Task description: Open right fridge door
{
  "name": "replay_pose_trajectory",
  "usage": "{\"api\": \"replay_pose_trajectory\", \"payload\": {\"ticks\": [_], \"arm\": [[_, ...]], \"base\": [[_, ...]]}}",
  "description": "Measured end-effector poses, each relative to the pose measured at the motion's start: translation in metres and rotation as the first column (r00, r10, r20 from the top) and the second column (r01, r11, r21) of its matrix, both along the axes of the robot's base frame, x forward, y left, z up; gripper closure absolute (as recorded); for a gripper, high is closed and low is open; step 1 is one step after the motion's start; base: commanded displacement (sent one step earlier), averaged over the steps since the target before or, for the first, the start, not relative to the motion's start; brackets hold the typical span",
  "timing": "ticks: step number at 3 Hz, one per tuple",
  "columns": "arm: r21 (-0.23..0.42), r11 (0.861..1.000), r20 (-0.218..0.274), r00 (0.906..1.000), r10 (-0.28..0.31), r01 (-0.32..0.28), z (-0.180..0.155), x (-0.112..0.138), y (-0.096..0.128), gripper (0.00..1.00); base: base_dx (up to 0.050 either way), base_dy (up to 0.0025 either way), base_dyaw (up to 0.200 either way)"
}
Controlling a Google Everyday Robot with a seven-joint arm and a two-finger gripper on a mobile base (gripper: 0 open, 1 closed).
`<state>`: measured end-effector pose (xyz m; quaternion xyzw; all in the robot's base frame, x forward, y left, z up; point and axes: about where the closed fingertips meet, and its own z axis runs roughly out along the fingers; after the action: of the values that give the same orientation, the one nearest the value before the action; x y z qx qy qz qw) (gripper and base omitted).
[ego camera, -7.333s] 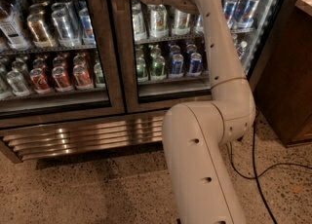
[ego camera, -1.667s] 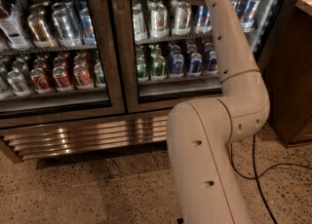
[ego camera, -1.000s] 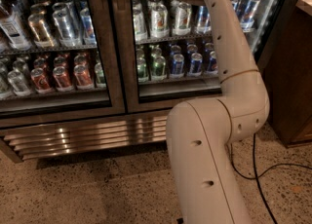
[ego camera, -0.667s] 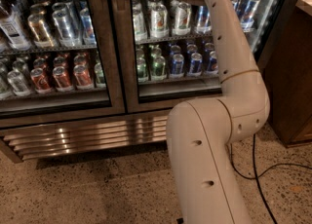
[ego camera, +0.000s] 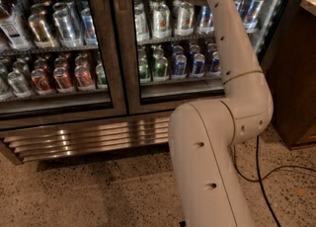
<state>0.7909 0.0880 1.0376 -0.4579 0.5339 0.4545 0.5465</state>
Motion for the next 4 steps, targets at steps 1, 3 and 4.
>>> {"api": "replay_pose_trajectory", "payload": {"ticks": [1, 3, 4], "arm": [[0.0, 1.0, 0.0, 1.0, 0.0, 0.0, 0.0, 0.0, 0.0001, 1.0], [0.0, 1.0, 0.0, 1.0, 0.0, 0.0, 0.0, 0.0, 0.0001, 0.82], [0.0, 1.0, 0.0, 1.0, 0.0, 0.0, 0.0, 0.0, 0.0001, 0.59]], "base": [[0.0, 0.0, 0.0], [0.0, 0.0, 0.0], [0.0, 0.0, 0.0]]}}
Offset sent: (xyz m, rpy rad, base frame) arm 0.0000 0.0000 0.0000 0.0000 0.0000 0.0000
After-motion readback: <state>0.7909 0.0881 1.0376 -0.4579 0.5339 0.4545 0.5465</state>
